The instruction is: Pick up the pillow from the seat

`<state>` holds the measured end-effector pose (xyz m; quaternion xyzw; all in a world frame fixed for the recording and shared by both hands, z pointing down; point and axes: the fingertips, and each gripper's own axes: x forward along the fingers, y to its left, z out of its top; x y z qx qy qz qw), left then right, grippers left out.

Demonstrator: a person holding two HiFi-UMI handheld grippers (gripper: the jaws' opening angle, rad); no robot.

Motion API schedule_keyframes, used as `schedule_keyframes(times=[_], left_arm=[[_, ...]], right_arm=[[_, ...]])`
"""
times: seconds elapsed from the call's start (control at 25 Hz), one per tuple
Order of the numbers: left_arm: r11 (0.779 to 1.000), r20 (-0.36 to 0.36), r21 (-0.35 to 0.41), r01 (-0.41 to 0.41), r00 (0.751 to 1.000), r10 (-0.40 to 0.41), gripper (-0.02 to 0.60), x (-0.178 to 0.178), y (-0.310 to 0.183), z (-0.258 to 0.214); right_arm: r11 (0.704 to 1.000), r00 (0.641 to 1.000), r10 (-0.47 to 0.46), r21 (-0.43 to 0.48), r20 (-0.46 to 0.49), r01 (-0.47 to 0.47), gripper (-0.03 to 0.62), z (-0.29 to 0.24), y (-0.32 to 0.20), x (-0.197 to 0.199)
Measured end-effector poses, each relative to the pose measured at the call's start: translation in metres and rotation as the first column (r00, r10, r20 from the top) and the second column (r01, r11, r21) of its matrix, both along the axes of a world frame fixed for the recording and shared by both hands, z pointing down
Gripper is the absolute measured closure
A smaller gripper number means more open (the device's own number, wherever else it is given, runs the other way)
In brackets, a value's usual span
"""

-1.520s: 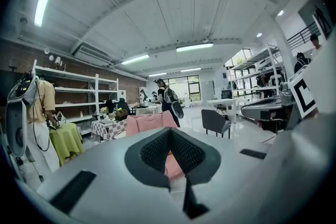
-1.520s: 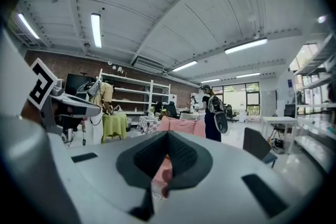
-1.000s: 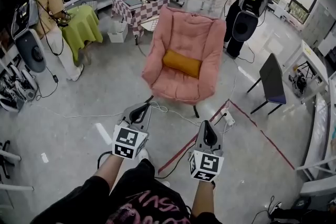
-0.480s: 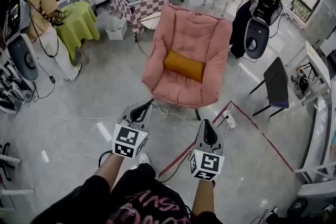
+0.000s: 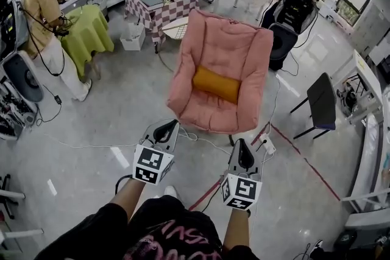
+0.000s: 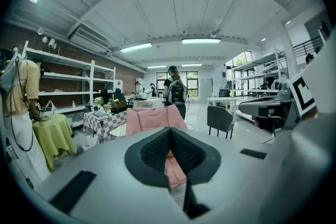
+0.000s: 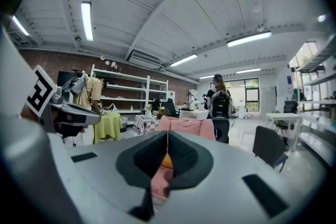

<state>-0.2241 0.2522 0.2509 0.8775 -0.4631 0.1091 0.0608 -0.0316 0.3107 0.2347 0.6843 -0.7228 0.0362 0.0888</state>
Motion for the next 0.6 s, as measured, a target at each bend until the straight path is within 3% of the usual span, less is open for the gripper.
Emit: schedule_keyframes(times=[0.6], left_arm=[[0.998,-0.021,0.018,-0.059,0.998,0.06,0.572,-0.015,-0.028,-0.007]], right_arm=[[0.998,0.998,0.066,0.015,-0.021,-0.066,0.572,-0.01,-0.016,-0.013]])
